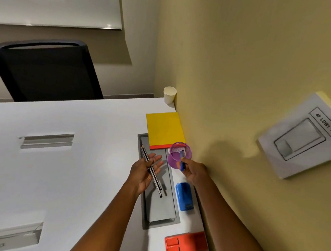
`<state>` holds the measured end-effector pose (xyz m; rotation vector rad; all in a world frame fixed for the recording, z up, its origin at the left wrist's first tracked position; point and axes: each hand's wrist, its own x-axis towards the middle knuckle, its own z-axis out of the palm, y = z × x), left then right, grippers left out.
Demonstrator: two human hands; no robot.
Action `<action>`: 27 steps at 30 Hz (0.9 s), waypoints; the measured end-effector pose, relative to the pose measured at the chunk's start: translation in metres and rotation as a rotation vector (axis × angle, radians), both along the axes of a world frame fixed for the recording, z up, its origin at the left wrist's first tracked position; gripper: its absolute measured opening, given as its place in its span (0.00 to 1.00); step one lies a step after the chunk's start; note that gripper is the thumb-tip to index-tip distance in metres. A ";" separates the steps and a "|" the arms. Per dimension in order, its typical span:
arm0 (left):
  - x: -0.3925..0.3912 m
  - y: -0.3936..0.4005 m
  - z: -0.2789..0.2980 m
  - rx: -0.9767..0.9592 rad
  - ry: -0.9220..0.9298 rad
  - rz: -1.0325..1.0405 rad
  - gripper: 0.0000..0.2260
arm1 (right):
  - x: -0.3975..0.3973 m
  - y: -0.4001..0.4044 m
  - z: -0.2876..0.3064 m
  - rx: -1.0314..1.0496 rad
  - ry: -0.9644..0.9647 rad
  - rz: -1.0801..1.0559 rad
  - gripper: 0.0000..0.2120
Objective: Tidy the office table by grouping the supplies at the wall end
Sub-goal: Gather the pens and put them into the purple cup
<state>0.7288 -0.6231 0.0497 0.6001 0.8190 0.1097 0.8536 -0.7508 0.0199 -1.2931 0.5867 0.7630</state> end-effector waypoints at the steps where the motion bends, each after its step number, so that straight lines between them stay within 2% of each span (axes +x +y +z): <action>1: 0.001 0.001 0.000 0.011 -0.001 -0.006 0.14 | 0.002 0.002 -0.002 0.002 0.011 -0.015 0.06; 3: 0.003 0.002 0.001 0.029 -0.003 -0.018 0.14 | 0.004 0.006 -0.002 0.016 0.023 -0.043 0.05; 5: 0.004 0.004 0.000 0.040 0.000 -0.022 0.15 | 0.007 0.009 -0.003 0.031 0.019 -0.074 0.12; 8: 0.002 0.003 0.002 0.033 -0.008 -0.015 0.14 | 0.006 0.010 0.000 0.053 0.030 -0.099 0.13; 11: 0.000 0.001 0.004 0.003 -0.034 0.009 0.13 | 0.000 0.006 0.002 0.003 0.025 -0.076 0.19; 14: -0.003 -0.003 0.006 -0.003 -0.057 0.023 0.14 | -0.010 -0.002 0.006 -0.037 0.014 -0.072 0.20; 17: -0.006 -0.006 0.008 -0.005 -0.074 0.028 0.12 | -0.028 -0.006 0.014 -0.155 -0.102 -0.093 0.16; 20: -0.011 -0.009 0.013 -0.008 -0.097 0.017 0.11 | -0.047 -0.007 0.028 -0.330 -0.333 -0.077 0.10; 22: -0.016 -0.011 0.017 -0.006 -0.102 -0.005 0.12 | -0.059 -0.009 0.040 -0.323 -0.476 0.031 0.06; 24: -0.022 -0.013 0.022 -0.012 -0.109 -0.032 0.13 | -0.070 -0.012 0.052 -0.202 -0.567 0.235 0.03; 27: -0.029 -0.015 0.026 -0.030 -0.120 -0.040 0.14 | -0.076 -0.015 0.056 -0.115 -0.653 0.530 0.08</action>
